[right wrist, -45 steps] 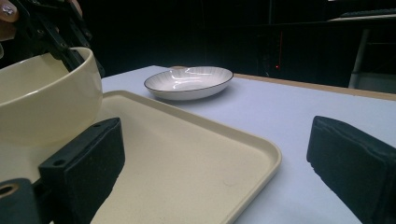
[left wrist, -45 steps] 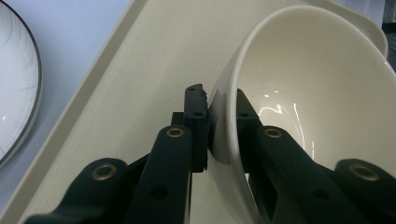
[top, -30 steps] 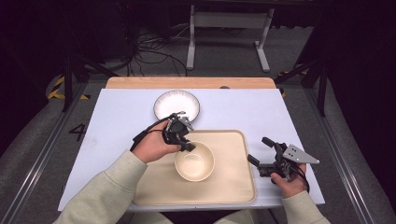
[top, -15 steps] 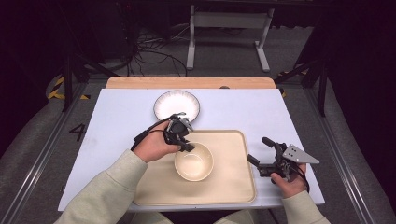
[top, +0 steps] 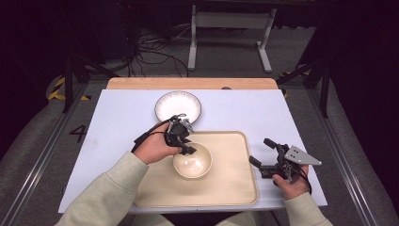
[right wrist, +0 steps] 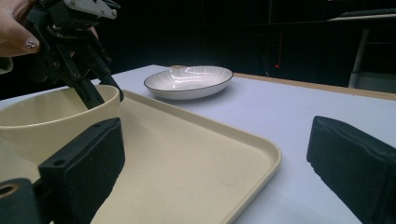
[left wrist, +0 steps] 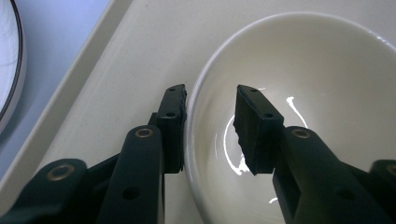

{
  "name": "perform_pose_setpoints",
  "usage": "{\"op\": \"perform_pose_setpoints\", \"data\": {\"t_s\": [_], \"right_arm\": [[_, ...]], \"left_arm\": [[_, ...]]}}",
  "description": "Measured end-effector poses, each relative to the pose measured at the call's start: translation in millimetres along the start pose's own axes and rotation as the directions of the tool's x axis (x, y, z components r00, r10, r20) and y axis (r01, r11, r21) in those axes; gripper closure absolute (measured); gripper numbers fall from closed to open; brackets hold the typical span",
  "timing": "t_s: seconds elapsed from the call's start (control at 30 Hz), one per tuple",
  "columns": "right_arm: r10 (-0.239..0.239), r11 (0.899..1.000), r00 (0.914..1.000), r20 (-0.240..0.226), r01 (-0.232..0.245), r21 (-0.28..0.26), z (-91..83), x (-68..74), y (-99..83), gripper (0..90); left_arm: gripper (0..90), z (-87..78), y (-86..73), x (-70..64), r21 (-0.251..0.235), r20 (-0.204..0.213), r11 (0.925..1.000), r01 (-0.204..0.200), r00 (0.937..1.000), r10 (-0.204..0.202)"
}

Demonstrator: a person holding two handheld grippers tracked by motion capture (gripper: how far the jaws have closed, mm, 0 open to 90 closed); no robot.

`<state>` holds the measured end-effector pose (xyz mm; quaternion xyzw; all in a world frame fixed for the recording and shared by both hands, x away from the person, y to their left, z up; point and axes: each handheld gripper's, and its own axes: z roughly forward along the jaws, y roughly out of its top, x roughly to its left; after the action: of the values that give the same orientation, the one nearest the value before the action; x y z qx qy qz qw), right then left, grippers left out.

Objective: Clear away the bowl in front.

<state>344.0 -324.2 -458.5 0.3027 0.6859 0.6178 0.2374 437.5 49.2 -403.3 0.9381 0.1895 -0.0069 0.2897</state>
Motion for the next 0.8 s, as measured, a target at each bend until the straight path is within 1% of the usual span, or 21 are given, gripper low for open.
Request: {"op": "perform_pose_setpoints", "data": {"t_s": [0.03,0.07,0.1,0.17,0.2,0.23,0.3,0.37,0.4,0.43,0.47,0.5,0.53,0.57,0.63,0.73,0.8], "right_arm": [[0.001,1.000,1.0000,0.000,-0.001,0.000,0.0,0.0,0.0,4.9],[0.001,1.000,1.0000,0.000,-0.001,0.001,0.1,0.1,0.1,4.9],[-0.003,1.000,1.0000,-0.001,0.003,0.002,0.3,0.0,0.1,4.9],[-0.003,1.000,1.0000,-0.002,0.003,0.002,0.3,0.1,0.1,4.9],[-0.003,1.000,1.0000,-0.001,0.003,0.001,0.3,0.0,0.1,4.9],[0.000,1.000,1.0000,-0.001,0.000,0.001,0.2,0.0,0.1,4.9],[0.000,1.000,1.0000,-0.001,0.000,0.001,0.2,0.0,0.1,4.9],[-0.002,1.000,1.0000,0.000,0.002,0.000,0.2,0.1,0.1,4.9],[-0.001,1.000,1.0000,0.000,0.001,0.000,0.1,0.2,0.0,4.9],[-0.001,1.000,1.0000,0.000,0.001,0.000,0.1,0.2,0.0,4.9],[0.000,1.000,1.0000,0.000,0.000,0.000,0.0,0.2,0.0,4.9],[0.000,1.000,1.0000,0.000,0.000,0.001,0.0,0.0,0.0,4.9],[0.001,1.000,1.0000,-0.001,-0.001,0.001,0.2,0.1,0.1,4.9],[-0.003,1.000,1.0000,-0.001,0.003,0.002,0.3,-0.1,0.1,4.8],[-0.003,1.000,1.0000,-0.001,0.003,0.002,0.4,0.1,0.1,4.8],[-0.003,1.000,1.0000,-0.001,0.003,0.001,0.2,0.4,0.0,4.8],[-0.004,1.000,1.0000,-0.002,0.004,0.001,0.4,0.5,0.1,4.8]], "left_arm": [[61.5,-0.5,0.4,0.4,-0.006,-0.005,1.0000,-0.008,1.0000,0.008],[59.4,-1.2,0.7,0.6,-0.013,-0.007,0.9999,-0.006,1.0000,0.006],[55.3,-1.9,0.7,0.2,-0.022,-0.011,0.9998,0.001,0.9999,-0.001],[50.2,-4.2,0.6,-0.4,-0.034,-0.023,0.9994,-0.004,0.9997,0.004],[47.8,-5.9,0.5,-1.5,-0.051,-0.030,0.9986,-0.009,0.9995,0.008],[43.9,-7.7,0.4,-3.1,-0.065,-0.038,0.9978,-0.005,0.9993,0.002],[36.5,-12.4,0.3,-6.2,-0.094,-0.054,0.9955,-0.011,0.9985,0.006],[30.6,-17.0,-0.6,-10.0,-0.142,-0.063,0.9899,-0.008,0.9980,-0.001],[29.3,-19.8,-1.3,-11.4,-0.158,-0.067,0.9874,-0.009,0.9977,-0.001],[28.4,-19.8,-1.3,-11.4,-0.158,-0.067,0.9874,-0.009,0.9977,-0.001],[28.4,-23.2,-2.2,-13.5,-0.173,-0.069,0.9849,-0.007,0.9976,-0.005],[26.6,-26.0,-3.2,-14.8,-0.191,-0.081,0.9814,-0.015,0.9967,0.000],[25.0,-29.3,-4.9,-16.5,-0.217,-0.087,0.9760,-0.015,0.9962,-0.004],[23.1,-32.4,-6.4,-17.2,-0.229,-0.093,0.9730,-0.023,0.9957,0.002],[21.9,-39.2,-10.7,-18.6,-0.267,-0.104,0.9633,-0.029,0.9945,0.001],[21.1,-48.0,-17.2,-20.6,-0.311,-0.120,0.9503,-0.018,0.9926,-0.020],[20.7,-53.8,-21.8,-21.5,-0.335,-0.119,0.9423,-0.013,0.9925,-0.029]]}}
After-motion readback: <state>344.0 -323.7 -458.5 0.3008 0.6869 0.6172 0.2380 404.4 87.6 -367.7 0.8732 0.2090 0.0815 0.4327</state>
